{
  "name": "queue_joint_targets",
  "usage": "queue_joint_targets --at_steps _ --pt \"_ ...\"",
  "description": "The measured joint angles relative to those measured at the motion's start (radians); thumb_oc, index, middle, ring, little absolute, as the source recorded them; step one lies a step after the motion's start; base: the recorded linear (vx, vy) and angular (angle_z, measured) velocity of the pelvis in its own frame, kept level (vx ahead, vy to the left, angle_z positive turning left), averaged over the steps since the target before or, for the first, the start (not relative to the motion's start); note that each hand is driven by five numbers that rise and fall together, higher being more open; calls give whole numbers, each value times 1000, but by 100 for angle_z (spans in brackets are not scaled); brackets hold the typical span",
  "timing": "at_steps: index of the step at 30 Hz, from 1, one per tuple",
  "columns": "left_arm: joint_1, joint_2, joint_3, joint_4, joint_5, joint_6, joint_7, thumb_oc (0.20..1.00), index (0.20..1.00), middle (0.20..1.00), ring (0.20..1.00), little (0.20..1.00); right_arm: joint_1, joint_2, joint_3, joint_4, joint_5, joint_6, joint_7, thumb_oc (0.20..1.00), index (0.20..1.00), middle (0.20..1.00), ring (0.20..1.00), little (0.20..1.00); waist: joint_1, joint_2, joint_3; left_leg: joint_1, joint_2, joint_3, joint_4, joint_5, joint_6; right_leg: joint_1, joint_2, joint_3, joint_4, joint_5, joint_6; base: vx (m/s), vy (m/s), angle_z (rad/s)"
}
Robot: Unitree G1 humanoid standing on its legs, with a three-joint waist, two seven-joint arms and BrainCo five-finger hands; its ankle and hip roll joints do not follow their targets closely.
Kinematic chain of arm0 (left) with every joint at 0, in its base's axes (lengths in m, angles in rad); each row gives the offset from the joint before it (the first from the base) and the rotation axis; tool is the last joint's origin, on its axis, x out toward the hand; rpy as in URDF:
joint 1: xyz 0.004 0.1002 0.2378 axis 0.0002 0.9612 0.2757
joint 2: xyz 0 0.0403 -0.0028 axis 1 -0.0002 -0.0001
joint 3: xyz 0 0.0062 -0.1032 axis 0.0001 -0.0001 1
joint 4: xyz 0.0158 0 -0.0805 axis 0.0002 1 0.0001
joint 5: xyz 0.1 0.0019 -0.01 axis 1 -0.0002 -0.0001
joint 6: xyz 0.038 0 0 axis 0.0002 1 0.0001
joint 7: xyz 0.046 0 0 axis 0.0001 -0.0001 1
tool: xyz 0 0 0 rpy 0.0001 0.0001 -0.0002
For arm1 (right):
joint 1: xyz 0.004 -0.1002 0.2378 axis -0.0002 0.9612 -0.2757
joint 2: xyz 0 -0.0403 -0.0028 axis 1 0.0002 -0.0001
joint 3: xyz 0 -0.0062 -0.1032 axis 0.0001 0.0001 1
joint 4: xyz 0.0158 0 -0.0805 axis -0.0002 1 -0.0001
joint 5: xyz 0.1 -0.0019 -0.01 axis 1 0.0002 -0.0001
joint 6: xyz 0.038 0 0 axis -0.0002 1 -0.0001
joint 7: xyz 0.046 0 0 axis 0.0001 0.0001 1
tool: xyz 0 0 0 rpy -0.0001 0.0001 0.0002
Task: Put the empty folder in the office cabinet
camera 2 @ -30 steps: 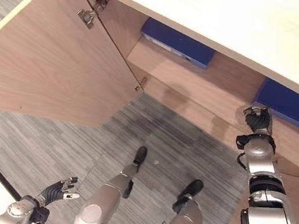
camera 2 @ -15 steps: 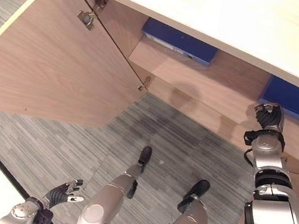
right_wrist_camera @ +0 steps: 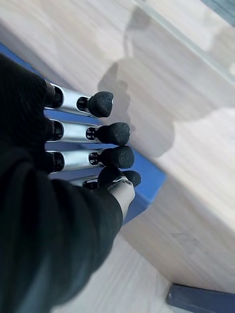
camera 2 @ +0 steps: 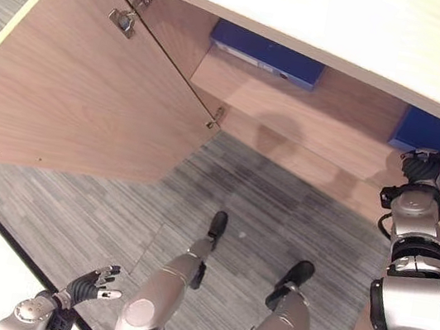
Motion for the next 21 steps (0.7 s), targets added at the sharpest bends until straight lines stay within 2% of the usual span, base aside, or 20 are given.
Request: queue_joint_targets --at_steps 5,13,19,20,21 --pt "-6 3 -2 -3 0 -3 1 1000 1000 1000 1000 1000 -2 -9 36 1 0 20 1 200 200 200 200 200 -4 15 15 -9 -8 1 3 0 0 -15 -12 3 18 -7 1 -7 2 3" --pt "-8 56 -39 -127 -12 -10 0 1000 1000 1000 1000 1000 -95 -39 44 69 0 22 -1 200 200 200 200 200 18 16 14 -51 -21 13 3 11 3 -90 -35 28 67 -21 3 -4 5 -2" --pt "-15 62 -40 -175 -43 -11 0 1000 1000 1000 1000 1000 -146 -52 79 73 0 22 -12 200 200 200 200 200 19 16 14 -73 -30 13 4 16 4 -125 -50 32 92 -35 11 54 -29 2" --pt "-15 68 -41 -195 -46 -9 0 1000 1000 1000 1000 1000 -160 -55 87 83 0 20 -12 200 200 200 200 200 15 16 14 -73 -31 11 -2 14 5 -129 -56 31 102 -47 21 14 -15 7" --pt "-17 85 -41 -208 -67 -13 -1 1000 1000 1000 1000 1000 -190 -66 107 105 0 22 -11 200 200 200 200 200 17 17 14 -76 -34 7 -16 28 3 -142 -59 33 108 -53 19 21 -23 9"
